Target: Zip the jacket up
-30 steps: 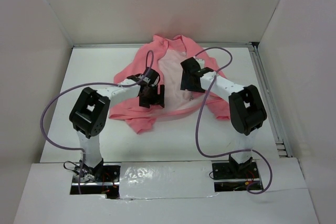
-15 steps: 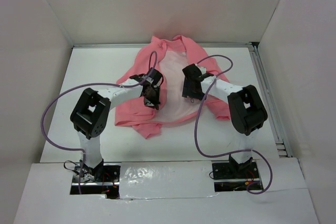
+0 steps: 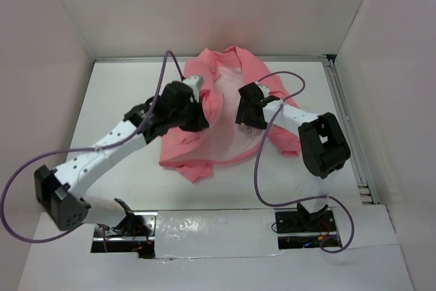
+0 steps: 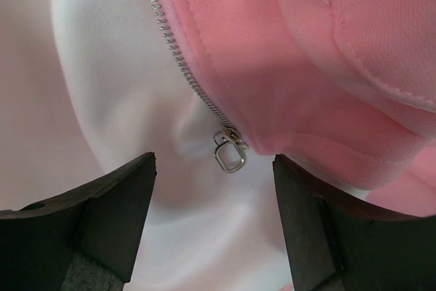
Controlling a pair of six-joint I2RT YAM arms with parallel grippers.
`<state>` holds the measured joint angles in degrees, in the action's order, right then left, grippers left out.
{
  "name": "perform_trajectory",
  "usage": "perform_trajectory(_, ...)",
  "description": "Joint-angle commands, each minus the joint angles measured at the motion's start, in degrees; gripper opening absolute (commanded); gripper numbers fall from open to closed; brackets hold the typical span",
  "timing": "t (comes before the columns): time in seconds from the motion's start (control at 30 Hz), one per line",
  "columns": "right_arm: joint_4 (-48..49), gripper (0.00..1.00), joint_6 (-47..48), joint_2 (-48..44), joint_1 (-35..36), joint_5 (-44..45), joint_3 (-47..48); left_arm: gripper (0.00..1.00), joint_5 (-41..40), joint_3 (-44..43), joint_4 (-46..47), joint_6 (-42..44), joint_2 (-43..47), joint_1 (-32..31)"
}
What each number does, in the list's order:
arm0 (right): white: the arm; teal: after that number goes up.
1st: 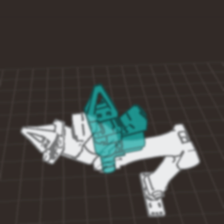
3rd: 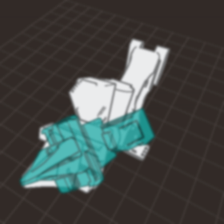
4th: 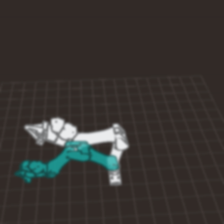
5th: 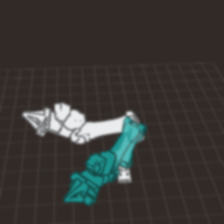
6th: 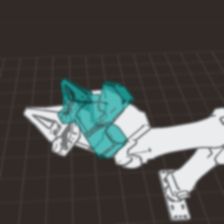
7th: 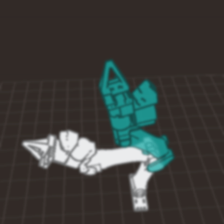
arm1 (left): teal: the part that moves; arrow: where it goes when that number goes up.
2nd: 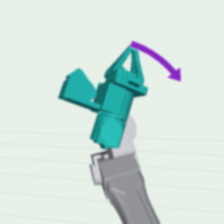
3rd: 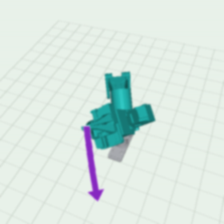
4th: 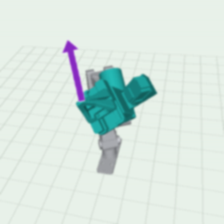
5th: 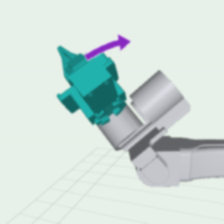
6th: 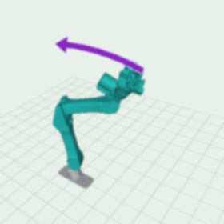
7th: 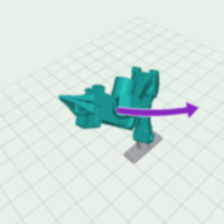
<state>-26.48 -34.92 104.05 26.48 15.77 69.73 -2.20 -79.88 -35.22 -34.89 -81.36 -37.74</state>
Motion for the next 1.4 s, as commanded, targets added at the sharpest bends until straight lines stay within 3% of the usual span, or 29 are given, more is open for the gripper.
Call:
perform_trajectory(0.0,2.49,0.77,-1.03,-2.10,-0.20,-1.09,1.19,0.01,7.37,10.65,1.73,-3.41,5.15,-7.69)
perform_trajectory(0.1,2.04,0.77,-1.82,-1.57,-0.73,-1.27,2.25,0.01,9.14,19.63,3.75,-9.56,5.87,-15.94)
perform_trajectory(0.23,2.14,0.77,-2.26,-1.39,-1.08,-1.88,2.86,0.19,12.30,25.29,8.14,-16.86,1.92,-24.56)
perform_trajectory(0.37,0.99,0.77,-1.74,-2.97,-0.99,-1.44,3.13,0.35,11.26,23.38,6.15,-20.30,-5.11,-26.42)
perform_trajectory(0.4,0.73,0.78,-1.47,-3.67,-0.90,-1.18,2.52,0.42,9.68,22.49,2.91,-20.56,-6.86,-26.42)
perform_trajectory(0.43,0.64,0.78,-1.38,-5.42,-0.73,-0.74,2.16,0.64,8.62,21.27,1.66,-21.09,-7.23,-26.51)
perform_trajectory(0.47,0.64,0.78,-0.95,-6.48,-0.64,-0.48,1.20,0.75,7.57,20.99,0.87,-20.83,-6.97,-26.43)
perform_trajectory(0.5,0.55,0.79,-0.68,-8.49,-0.38,-0.39,0.85,0.99,6.51,20.82,0.77,-20.22,-6.27,-26.51)
perform_trajectory(0.73,-2.17,0.80,-0.94,-14.22,0.94,1.02,-3.81,0.99,4.22,23.97,4.46,-17.14,2.69,-25.99)
perform_trajectory(0.87,-0.52,0.81,-3.75,-18.96,2.61,-2.56,-11.96,0.99,7.02,25.82,9.55,-13.89,2.97,-20.56)
perform_trajectory(1.0,5.81,0.86,-3.32,-19.24,2.26,-10.22,-17.87,0.99,10.45,26.26,15.87,-10.90,-2.73,-15.97)
perform_trajectory(1.13,5.39,0.96,-3.49,-14.68,2.00,-10.06,-16.04,0.99,11.42,25.74,18.70,-8.18,-10.03,-11.32)
perform_trajectory(1.2,5.56,1.00,-3.14,-13.27,1.47,-10.14,-15.25,0.99,14.82,25.03,19.05,-7.91,-14.69,-5.96)
perform_trajectory(1.37,3.19,1.00,-0.51,-11.41,-0.29,-9.53,-9.72,0.99,14.24,24.16,20.90,-5.36,-19.44,2.83)
